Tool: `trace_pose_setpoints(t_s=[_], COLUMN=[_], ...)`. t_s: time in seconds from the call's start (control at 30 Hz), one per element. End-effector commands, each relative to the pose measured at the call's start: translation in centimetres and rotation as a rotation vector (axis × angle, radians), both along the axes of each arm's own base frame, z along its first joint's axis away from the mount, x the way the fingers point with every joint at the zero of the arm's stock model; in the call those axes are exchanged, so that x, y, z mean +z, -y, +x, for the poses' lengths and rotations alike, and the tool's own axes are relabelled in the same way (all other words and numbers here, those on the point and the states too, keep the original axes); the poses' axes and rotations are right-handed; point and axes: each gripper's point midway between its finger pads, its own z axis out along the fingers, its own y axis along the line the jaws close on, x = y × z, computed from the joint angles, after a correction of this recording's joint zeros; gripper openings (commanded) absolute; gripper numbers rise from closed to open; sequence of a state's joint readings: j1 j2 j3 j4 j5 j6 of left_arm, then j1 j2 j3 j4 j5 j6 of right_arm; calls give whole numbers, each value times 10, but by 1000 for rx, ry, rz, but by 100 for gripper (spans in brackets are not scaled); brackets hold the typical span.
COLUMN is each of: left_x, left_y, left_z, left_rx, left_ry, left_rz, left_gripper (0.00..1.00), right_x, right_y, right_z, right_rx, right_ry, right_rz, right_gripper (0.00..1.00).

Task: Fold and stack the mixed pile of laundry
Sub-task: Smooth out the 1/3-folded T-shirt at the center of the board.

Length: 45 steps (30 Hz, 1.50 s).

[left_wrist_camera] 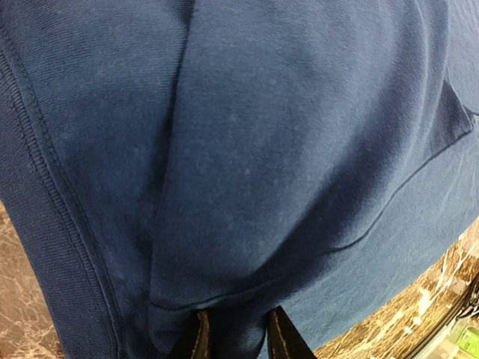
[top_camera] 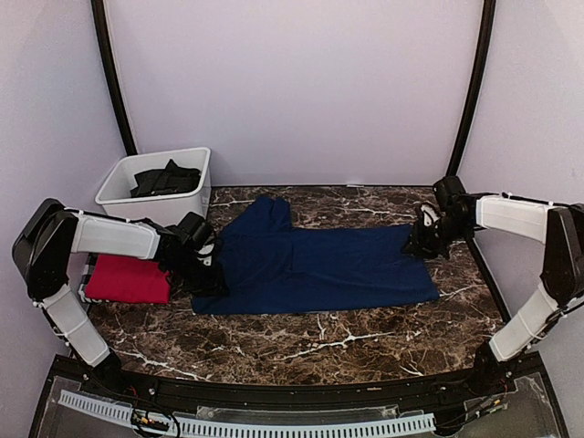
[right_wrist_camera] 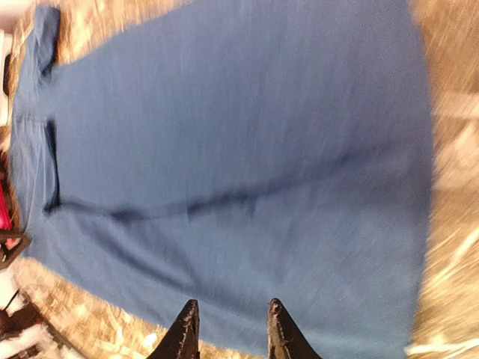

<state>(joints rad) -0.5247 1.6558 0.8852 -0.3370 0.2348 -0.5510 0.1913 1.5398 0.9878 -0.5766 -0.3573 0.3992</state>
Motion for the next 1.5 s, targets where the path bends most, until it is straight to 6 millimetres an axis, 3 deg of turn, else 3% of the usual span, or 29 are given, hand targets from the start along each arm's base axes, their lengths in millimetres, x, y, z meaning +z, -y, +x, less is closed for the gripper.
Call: trace_pose_setpoints(t_s=[0.0,0.23,0.43,0.83,1.13,1.33,1.47], left_x=[-14,-15,-18,-21,-21,-22,-23], left_y=[-23,-21,-21,-22,-21,-21,-21], left_z=[-12,-9,-9,-11,-11,-10,-10], left_rx=[19,15,16,12,11,12,11], left_ry=[-80,-79,-83,-83,-84,-85,-85], left_rz=[124,117,116,117,117,115,117], left_gripper=[26,27,27,27,27,27,27], right_x=[12,-16,-35,-51,-67,-64,-68], right_y=[30,39,48,57,65,73,69], right_z=[32,56,61,69,65,65,65], right_rx=[-3,16,3,-33,-51,-78,-62], right_ry=[116,79,37,2,-44,-41,-49], right_rz=[-184,-272,-332,-381,-427,-462,-440], right_gripper=[28,23,24,29,28,39,31])
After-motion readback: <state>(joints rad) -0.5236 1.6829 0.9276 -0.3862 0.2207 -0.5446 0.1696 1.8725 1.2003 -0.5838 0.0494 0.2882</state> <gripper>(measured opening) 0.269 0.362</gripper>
